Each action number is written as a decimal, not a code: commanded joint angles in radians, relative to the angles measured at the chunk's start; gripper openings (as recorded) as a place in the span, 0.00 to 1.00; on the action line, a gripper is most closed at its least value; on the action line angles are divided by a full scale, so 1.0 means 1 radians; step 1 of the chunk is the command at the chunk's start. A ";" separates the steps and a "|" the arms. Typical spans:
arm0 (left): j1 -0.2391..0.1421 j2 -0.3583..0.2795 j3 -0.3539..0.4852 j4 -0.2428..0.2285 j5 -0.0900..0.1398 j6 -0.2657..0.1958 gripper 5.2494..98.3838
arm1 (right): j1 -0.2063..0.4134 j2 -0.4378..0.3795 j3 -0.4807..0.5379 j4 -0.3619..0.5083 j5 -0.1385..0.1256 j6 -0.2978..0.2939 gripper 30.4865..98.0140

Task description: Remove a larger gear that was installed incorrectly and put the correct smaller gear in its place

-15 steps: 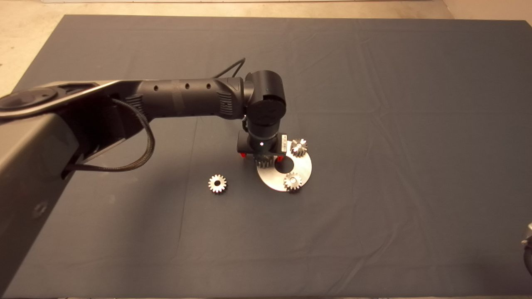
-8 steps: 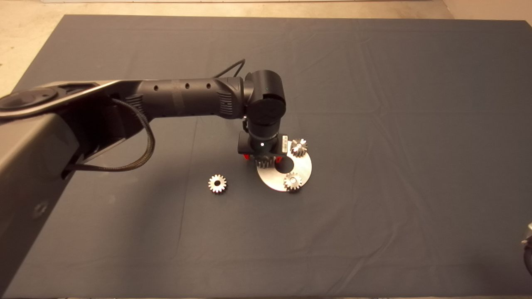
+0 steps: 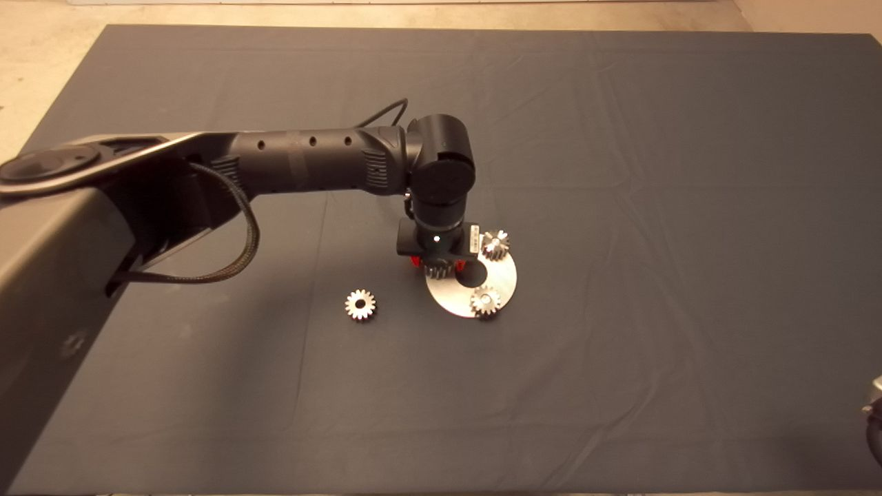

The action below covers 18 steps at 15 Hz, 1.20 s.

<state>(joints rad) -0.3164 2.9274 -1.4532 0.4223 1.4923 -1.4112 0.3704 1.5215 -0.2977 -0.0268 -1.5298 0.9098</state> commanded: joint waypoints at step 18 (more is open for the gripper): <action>-0.064 -0.012 -0.063 -0.102 0.166 0.046 0.44 | -0.004 0.010 0.003 -0.028 -0.125 0.001 1.00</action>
<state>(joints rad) -0.3270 2.9351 -1.5047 0.3438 1.4883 -1.3806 0.3651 1.5298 -0.2977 -0.0268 -1.5296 0.9100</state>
